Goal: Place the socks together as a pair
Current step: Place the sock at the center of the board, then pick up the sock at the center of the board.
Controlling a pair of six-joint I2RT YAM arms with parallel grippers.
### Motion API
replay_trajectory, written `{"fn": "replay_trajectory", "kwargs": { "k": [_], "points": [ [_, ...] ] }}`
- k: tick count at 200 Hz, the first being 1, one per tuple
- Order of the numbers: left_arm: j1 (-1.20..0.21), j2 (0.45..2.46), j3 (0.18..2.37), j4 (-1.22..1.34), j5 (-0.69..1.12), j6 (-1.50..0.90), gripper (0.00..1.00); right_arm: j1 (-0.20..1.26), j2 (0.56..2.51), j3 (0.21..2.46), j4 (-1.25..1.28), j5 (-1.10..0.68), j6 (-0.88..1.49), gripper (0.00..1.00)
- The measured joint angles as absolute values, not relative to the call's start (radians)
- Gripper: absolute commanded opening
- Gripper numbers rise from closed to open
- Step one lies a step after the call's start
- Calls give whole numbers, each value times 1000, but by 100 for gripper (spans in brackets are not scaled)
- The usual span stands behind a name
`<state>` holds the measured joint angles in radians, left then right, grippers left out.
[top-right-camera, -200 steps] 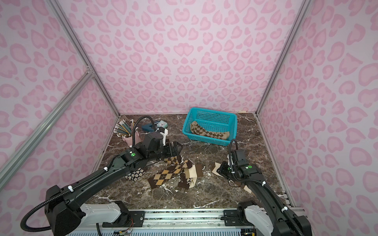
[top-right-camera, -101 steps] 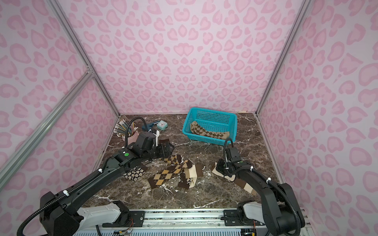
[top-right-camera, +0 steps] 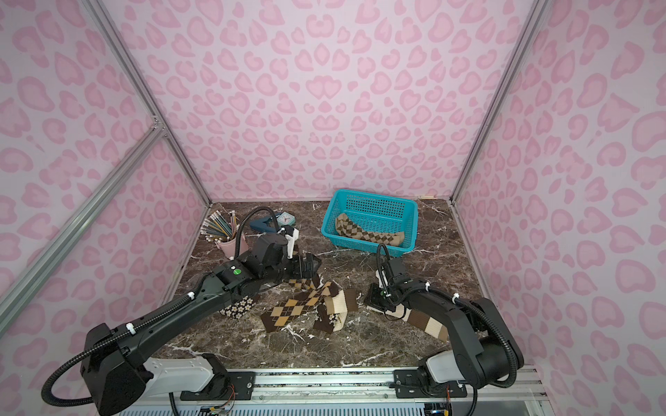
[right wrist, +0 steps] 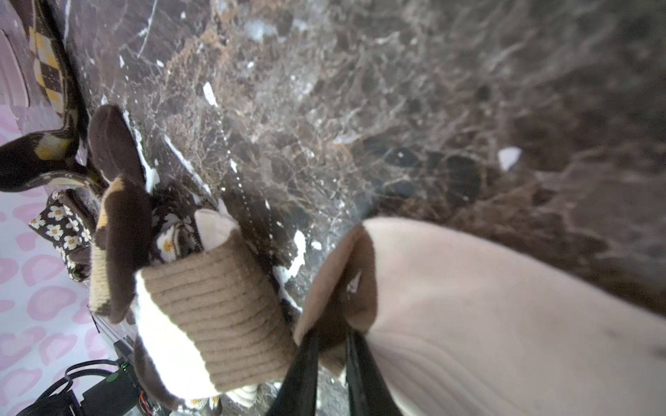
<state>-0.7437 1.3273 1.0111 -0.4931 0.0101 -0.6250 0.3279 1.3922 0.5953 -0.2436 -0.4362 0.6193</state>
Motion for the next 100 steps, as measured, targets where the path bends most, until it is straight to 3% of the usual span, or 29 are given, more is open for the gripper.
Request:
{"fn": "replay_trajectory", "kwargs": {
  "k": [25, 49, 100],
  "points": [
    [-832, 1376, 1055, -440, 12, -544, 97, 280, 1298, 630, -302, -480, 596, 45],
    [-880, 1428, 1085, -390, 20, -465, 97, 145, 1224, 688, -425, -508, 538, 63],
    [-1008, 1567, 1178, -348, 38, -210, 97, -203, 1224, 805, -664, -513, 371, 71]
  ]
}}
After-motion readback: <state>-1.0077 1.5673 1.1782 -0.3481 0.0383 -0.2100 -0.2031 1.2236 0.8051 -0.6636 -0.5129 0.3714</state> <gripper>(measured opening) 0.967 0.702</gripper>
